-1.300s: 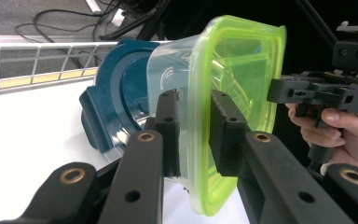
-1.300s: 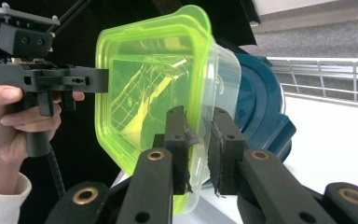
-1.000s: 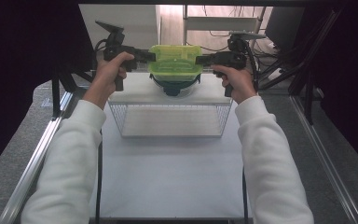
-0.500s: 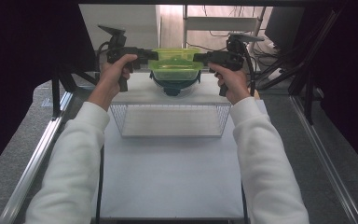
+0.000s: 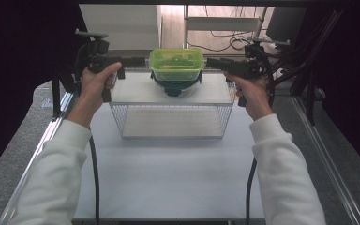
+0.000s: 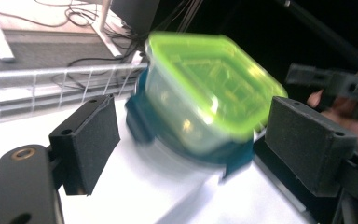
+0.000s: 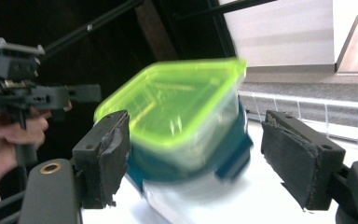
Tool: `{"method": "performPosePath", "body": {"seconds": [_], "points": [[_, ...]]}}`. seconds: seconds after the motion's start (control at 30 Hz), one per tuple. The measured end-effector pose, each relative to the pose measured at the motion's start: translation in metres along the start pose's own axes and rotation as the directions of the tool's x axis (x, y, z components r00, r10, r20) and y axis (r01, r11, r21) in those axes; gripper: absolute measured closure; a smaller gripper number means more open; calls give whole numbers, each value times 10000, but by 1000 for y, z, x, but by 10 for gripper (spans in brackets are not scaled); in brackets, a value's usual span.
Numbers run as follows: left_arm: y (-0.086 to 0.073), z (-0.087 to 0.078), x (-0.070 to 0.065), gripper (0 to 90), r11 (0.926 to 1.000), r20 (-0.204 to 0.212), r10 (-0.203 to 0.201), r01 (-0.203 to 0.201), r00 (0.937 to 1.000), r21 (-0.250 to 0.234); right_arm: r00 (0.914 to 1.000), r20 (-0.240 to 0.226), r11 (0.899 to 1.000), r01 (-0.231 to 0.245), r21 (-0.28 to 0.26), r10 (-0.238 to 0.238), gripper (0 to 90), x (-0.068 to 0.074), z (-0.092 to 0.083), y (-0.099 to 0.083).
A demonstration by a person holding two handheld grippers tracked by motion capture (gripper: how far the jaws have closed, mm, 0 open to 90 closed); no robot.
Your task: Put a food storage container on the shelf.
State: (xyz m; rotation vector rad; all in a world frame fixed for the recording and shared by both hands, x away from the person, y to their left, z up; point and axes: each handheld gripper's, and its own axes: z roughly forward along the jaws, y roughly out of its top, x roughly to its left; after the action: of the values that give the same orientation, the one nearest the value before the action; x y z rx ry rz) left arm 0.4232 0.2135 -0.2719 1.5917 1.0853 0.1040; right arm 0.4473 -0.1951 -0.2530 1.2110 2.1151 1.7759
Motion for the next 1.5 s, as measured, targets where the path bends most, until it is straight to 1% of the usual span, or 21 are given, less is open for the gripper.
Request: {"method": "performPosePath", "body": {"seconds": [0.03,0.1,0.13,0.2,0.23,0.27,0.3,0.33,0.5,0.6,0.7,0.83,0.9,1.0,1.07,1.13,1.23,1.3,1.4,1.47,1.5], "points": [[-10,-6,-4,158,9996,-153,263,-263,9995,40,9999,-28,9999,106,36,-106,236,1,-4,-4],[-21,-12,-9,156,9974,-514,685,-672,9963,251,9990,-210,9991,404,91,-402,239,1,-15,-15],[-29,-17,-11,156,9965,-572,818,-807,9950,200,9984,-244,9986,507,125,-503,243,1,-19,-19],[-47,-25,-14,159,9960,-624,887,-877,9941,173,9971,-248,9972,726,158,-722,248,2,-30,-30],[-58,-29,-16,159,9953,-509,962,-954,9941,185,9963,-278,9965,813,194,-807,249,2,-35,-35],[-64,-31,-16,158,9949,-470,997,-988,9939,209,9955,-288,9955,914,248,-906,251,2,-42,-42],[-75,-34,-17,158,9951,-451,978,-972,9942,153,9947,-284,9945,1001,295,-993,251,1,-45,-46],[-80,-36,-18,159,9955,-397,939,-936,9948,113,9937,-216,9932,1110,359,-1103,252,1,-50,-53],[-116,-43,-18,165,9949,-344,1011,-1008,9943,106,9924,-56,9912,1229,490,-1228,258,0,-67,-81],[-135,-44,-17,167,9944,-488,1049,-1040,9933,192,9920,-27,9906,1259,542,-1260,262,-1,-75,-101],[-155,-45,-13,168,9944,-646,1043,-1027,9925,263,9905,148,9886,1353,663,-1365,264,-2,-81,-119],[-181,-42,-9,170,9938,-873,1038,-999,9908,480,9882,339,9857,1464,836,-1497,265,-3,-84,-142],[-195,-39,-5,174,9939,-1009,982,-924,9900,609,9844,628,9820,1572,1047,-1643,265,-4,-85,-156],[-218,-33,0,174,9940,-1246,773,-668,9892,862,9782,1003,9752,1666,1455,-1821,265,-8,-84,-179],[-231,-31,3,175,9927,-1359,736,-596,9880,1046,9803,1081,9754,1464,1647,-1654,265,-11,-83,-196],[-242,-29,6,178,9911,-1614,761,-569,9840,1204,9817,1094,9750,1348,1764,-1556,264,-13,-83,-207],[-254,-29,8,176,9874,-1879,923,-656,9778,1438,9827,1165,9732,1194,1963,-1441,264,-16,-82,-224],[-263,-28,8,176,9845,-2039,989,-660,9740,1622,9802,1317,9692,1171,2164,-1478,264,-20,-82,-235],[-269,-27,11,176,9827,-2110,932,-559,9730,1763,9802,1402,9620,1011,2537,-1400,264,-25,-78,-249],[-270,-27,13,175,9832,-2158,879,-500,9725,1753,9805,1402,9578,955,2711,-1375,261,-25,-77,-253],[-270,-27,12,176,9836,-2182,897,-521,9718,1725,9783,1440,9567,1055,2711,-1487,262,-24,-77,-252]]}}
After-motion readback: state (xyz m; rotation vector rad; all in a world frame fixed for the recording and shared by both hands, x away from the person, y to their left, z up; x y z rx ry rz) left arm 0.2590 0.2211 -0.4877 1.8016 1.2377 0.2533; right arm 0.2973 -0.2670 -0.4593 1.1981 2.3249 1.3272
